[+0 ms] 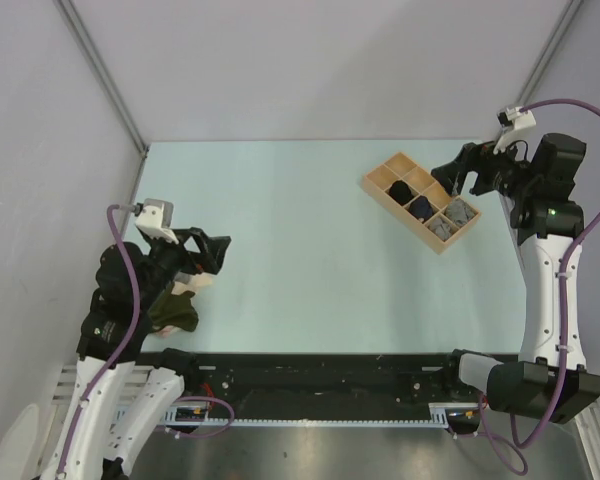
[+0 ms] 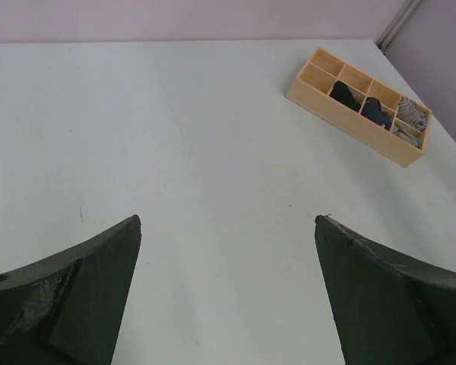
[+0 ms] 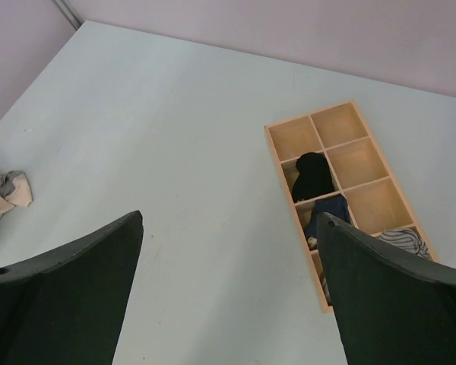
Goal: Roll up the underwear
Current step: Move the underwear to the center of the board.
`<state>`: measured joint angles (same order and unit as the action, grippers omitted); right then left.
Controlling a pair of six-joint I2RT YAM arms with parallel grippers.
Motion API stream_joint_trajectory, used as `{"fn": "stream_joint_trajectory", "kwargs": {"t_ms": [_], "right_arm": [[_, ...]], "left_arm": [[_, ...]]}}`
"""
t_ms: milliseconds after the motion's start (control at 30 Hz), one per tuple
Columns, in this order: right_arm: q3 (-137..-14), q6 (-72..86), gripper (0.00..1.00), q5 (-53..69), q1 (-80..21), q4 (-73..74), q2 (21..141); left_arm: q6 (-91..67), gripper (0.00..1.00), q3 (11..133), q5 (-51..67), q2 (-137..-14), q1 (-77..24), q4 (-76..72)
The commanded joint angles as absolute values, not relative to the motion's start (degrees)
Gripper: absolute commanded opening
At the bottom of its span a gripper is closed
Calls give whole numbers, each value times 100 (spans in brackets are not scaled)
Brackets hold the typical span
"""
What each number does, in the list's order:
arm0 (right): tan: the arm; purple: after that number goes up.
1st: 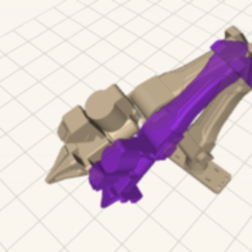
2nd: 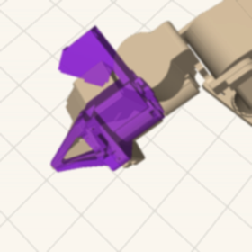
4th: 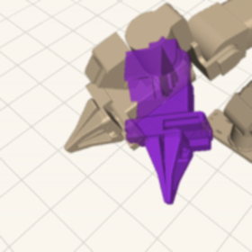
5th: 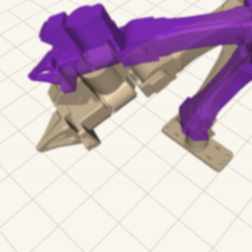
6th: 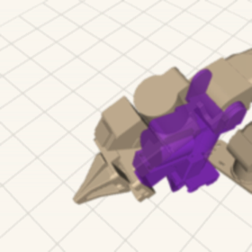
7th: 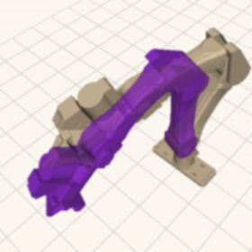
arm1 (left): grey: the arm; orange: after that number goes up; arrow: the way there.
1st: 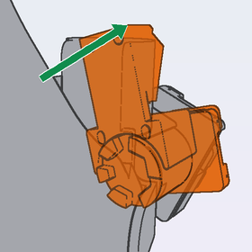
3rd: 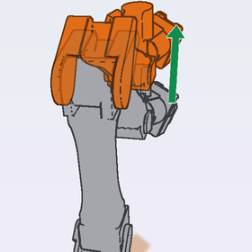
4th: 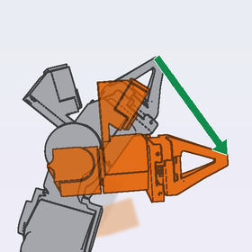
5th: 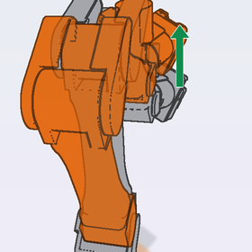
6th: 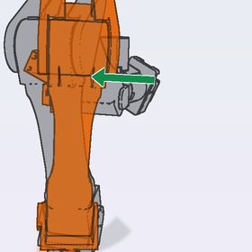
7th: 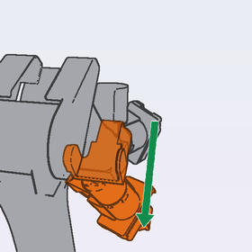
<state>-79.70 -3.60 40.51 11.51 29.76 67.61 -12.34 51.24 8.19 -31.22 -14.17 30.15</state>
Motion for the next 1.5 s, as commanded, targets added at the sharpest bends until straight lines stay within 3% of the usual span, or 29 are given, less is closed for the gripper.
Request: {"fn": "stream_joint_trajectory", "kwargs": {"t_ms": [0,167,300,400,533,600,867,967,1133,1467], "right_arm": [[-7980,-273,100,4209,1178,2690,6706],[-7867,-473,100,4771,1160,2690,6899],[-7717,-1253,100,5929,1038,2986,7154],[-7682,-2097,100,5951,617,3592,7417],[-7322,-2293,100,5353,18,3568,7725],[-7234,-2425,100,5291,-280,3691,7883],[-7225,-2847,100,4641,-1010,3832,8147],[-7216,-2953,100,4501,-1221,3867,8183],[-7233,-3032,100,4421,-1389,3937,8305],[-7233,-3076,100,4333,-1424,3973,8376]], "left_arm": [[-1125,100,5195,730,-3076,-1389,2865],[-1318,100,5001,186,-3067,-1389,2786],[-1380,100,4922,-185,-3295,-1223,2874],[-1546,100,4765,516,-3603,-758,2796],[-1801,100,4386,2159,-4130,1049,2611],[-1758,100,4377,2138,-4498,1414,2759],[-1451,88,5115,90,-6326,1319,3568],[-1206,82,5474,-631,-7202,723,3743],[-897,61,6169,-1755,-8761,-17,4323],[-475,57,6443,-1882,-9738,-536,4500]]}}
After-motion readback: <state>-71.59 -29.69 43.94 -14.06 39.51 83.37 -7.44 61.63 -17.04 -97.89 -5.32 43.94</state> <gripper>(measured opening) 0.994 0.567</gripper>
